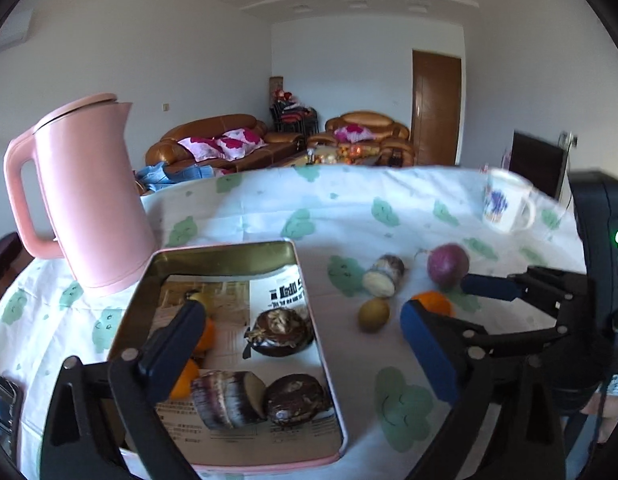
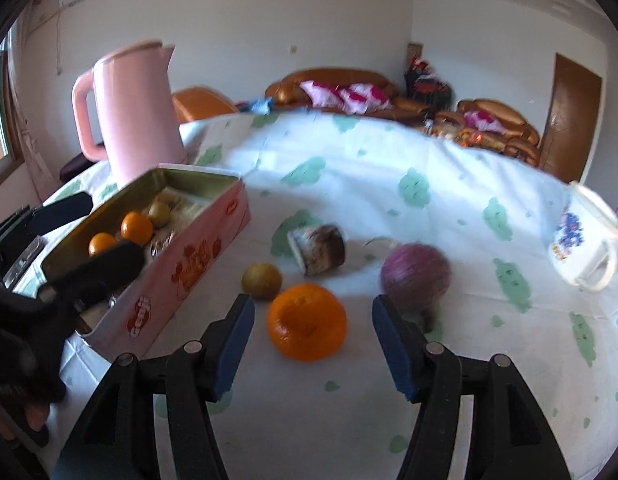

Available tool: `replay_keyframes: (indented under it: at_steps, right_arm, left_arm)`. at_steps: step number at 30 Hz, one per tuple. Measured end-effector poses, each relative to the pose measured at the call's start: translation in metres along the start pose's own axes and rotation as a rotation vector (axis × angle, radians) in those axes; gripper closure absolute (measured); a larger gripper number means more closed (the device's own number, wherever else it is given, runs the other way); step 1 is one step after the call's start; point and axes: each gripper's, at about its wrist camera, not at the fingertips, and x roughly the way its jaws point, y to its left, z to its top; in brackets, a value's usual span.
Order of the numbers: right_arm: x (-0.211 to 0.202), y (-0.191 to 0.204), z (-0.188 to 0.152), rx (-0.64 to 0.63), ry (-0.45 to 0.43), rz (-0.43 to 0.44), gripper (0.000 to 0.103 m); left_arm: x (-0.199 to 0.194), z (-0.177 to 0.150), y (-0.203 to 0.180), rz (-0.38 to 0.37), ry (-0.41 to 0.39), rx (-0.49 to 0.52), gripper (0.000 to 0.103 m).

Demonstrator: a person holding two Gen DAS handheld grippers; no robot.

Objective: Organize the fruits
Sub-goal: 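Grasp another mandarin orange with the right tool while the left tool approaches the small yellow fruit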

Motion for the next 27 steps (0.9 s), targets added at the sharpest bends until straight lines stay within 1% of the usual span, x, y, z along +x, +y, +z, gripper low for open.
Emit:
replay_keyframes:
  at_steps: [2,5,6,7,8,9,11,13,16,18,19,21,23,25,27]
  right_arm:
    - [0.006,-0.002,0.0,0.009,0.035,-0.003,0.04]
    - [0.02,-0.009,-0.001,0.048,0.107,0.015,0.04]
    - [0.021,-0.011,-0.002,0.059,0.111,0.034,0.046]
    - [0.019,-0.011,-0.002,0.063,0.106,0.052,0.051]
    - [0.017,-0.012,-0.002,0.064,0.095,0.052,0.054]
    - [0.015,-0.013,-0.003,0.07,0.087,0.039,0.054]
    - [0.007,-0.018,-0.005,0.091,0.062,0.04,0.054]
    - [-0.001,-0.025,-0.008,0.109,0.038,0.006,0.054]
    - [-0.014,-0.037,-0.012,0.117,-0.004,-0.075,0.054]
    - [-0.02,-0.047,-0.014,0.129,-0.018,-0.107,0.054]
    - [-0.023,-0.052,-0.015,0.135,-0.021,-0.118,0.054]
    - [-0.027,-0.061,-0.017,0.151,-0.027,-0.134,0.054]
    - [-0.03,-0.065,-0.018,0.157,-0.036,-0.139,0.054]
    - [-0.032,-0.067,-0.018,0.166,-0.044,-0.131,0.054]
    - [-0.033,-0.067,-0.018,0.165,-0.048,-0.12,0.054]
  left_arm:
    - [0.003,-0.001,-0.001,0.001,0.011,-0.002,0.003]
    - [0.006,-0.002,0.001,0.003,0.022,-0.017,0.003]
    - [0.005,-0.001,0.001,-0.002,0.019,-0.02,0.003]
    - [0.004,-0.001,0.001,-0.003,0.017,-0.02,0.003]
    - [0.004,0.0,-0.001,-0.005,0.015,-0.017,0.003]
    - [0.004,0.001,-0.003,-0.009,0.015,-0.01,0.003]
    - [0.003,0.003,-0.01,-0.021,0.012,0.005,0.003]
    - [0.004,0.006,-0.019,-0.031,0.005,0.034,0.003]
    - [0.009,0.01,-0.037,-0.057,0.007,0.075,0.004]
    - [0.016,0.012,-0.047,-0.08,0.026,0.09,0.01]
    - [0.021,0.013,-0.053,-0.098,0.044,0.097,0.016]
    - [0.034,0.013,-0.061,-0.14,0.096,0.099,0.021]
    - [0.046,0.012,-0.068,-0.151,0.136,0.103,0.031]
    - [0.056,0.01,-0.071,-0.175,0.179,0.095,0.037]
    - [0.063,0.009,-0.071,-0.177,0.206,0.089,0.038]
